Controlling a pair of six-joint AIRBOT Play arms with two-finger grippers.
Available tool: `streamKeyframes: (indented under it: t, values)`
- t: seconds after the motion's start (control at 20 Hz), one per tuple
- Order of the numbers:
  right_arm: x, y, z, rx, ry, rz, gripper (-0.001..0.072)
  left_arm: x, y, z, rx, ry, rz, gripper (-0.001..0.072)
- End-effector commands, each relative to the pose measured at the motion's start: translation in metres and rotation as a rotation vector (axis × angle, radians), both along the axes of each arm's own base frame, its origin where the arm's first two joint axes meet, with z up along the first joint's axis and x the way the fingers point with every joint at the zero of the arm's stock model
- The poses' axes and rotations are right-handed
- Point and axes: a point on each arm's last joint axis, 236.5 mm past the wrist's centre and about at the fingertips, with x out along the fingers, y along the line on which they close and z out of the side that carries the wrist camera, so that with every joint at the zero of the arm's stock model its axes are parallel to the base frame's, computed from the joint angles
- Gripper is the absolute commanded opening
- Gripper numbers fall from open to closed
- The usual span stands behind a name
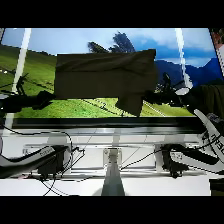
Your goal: Fold the clothes and pants, and hang the long-sleeved shirts on hangers.
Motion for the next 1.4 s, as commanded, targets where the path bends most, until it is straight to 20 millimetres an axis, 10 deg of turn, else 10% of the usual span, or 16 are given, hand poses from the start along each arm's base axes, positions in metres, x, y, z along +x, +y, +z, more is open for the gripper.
streamKeyframes:
  t: [0.0, 0.35, 0.5, 0.85, 1.05, 1.35]
  values:
    - [0.001, 0.004, 0.005, 0.013, -0.002, 0.01, 0.0011, 0.003, 0.002, -0.026, 0.001, 0.041, 0.024, 0.0562]
    - [0.001, 0.004, 0.006, 0.003, -0.013, 0.039, 0.0011, 0.043, 0.013, -0.027, -0.002, -0.097, 0.125, 0.0305]
    - [0.006, -0.004, 0.018, -0.07, -0.068, 0.123, 0.001, 0.06, 0.016, -0.018, -0.013, -0.172, 0.157, 0.0015]
    - [0.016, -0.039, 0.082, -0.272, -0.233, 0.134, 0.0009, 0.04, 0.002, 0.004, 0.013, -0.178, 0.0, 0.001]
    - [-0.021, -0.034, 0.095, -0.265, -0.222, 0.171, 0.0009, -0.009, 0.021, 0.008, 0.187, -0.03, -0.051, 0.001]
    - [-0.068, -0.029, 0.11, -0.243, -0.221, 0.189, 0.0009, -0.041, -0.002, 0.068, 0.215, -0.119, -0.05, 0.001]
